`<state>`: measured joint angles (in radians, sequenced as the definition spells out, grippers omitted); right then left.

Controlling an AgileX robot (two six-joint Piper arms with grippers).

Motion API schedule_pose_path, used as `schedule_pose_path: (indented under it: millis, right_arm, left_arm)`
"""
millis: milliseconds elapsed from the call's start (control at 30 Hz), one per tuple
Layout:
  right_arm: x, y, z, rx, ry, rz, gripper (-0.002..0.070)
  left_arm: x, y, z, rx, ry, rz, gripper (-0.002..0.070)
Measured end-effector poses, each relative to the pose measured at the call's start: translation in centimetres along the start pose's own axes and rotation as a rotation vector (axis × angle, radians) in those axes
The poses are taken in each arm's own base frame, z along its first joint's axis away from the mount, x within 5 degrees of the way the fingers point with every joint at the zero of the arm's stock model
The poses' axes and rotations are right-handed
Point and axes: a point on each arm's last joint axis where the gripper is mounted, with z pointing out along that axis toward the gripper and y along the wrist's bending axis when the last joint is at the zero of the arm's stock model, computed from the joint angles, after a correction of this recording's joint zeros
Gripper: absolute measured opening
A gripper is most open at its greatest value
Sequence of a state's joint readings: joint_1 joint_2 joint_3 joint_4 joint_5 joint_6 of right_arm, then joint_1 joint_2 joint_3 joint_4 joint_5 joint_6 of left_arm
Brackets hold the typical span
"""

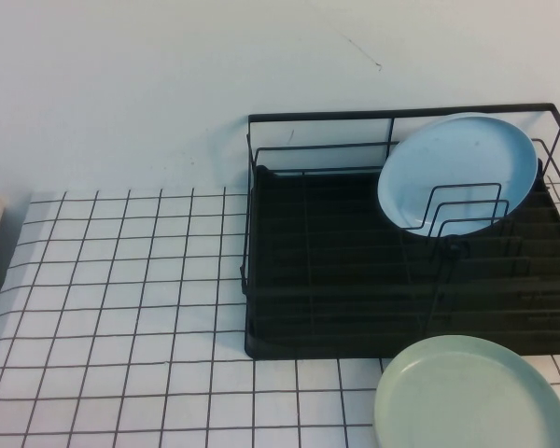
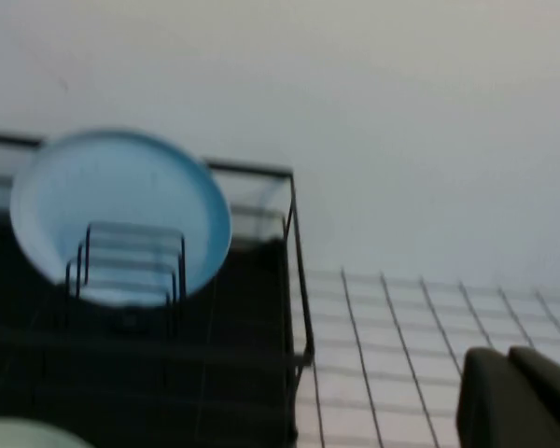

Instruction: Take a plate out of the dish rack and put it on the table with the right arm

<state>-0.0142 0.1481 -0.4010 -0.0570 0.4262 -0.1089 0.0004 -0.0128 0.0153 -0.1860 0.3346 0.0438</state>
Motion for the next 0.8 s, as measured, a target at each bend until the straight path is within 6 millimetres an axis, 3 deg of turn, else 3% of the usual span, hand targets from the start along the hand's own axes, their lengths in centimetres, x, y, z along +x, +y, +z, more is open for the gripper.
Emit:
schedule_pose_path:
  millis: [167,300,433,533,700,800]
  right_arm:
    - [-2.6,0.1,2.7,-0.116,0.319,-0.159,-0.0003]
    - [-3.6,0.5,7.0,-0.270,0.553,-0.291,-0.0003]
    - [-4.7,0.9,11.5,-0.395,0.613,-0.386,0.0014]
    - [-5.2,1.5,15.2,-0.484,0.603,-0.437,0.0109]
    - [-6.0,2.2,20.2,-0.603,0.520,-0.548,0.0405]
    - [-6.4,2.5,22.6,-0.645,0.460,-0.641,0.0477]
  left_arm:
    - [0.0,0.0,0.0,0.000,0.000,0.000,-0.0003]
    - [0.0,0.0,0.0,0.000,0.000,0.000,-0.0003]
    - [0.0,0.0,0.0,0.000,0.000,0.000,-0.0003]
    - [0.0,0.0,0.0,0.000,0.000,0.000,-0.0003]
    - [0.0,0.0,0.0,0.000,0.000,-0.002,-0.0003]
    - [0.0,0.0,0.0,0.000,0.000,-0.002,-0.0003]
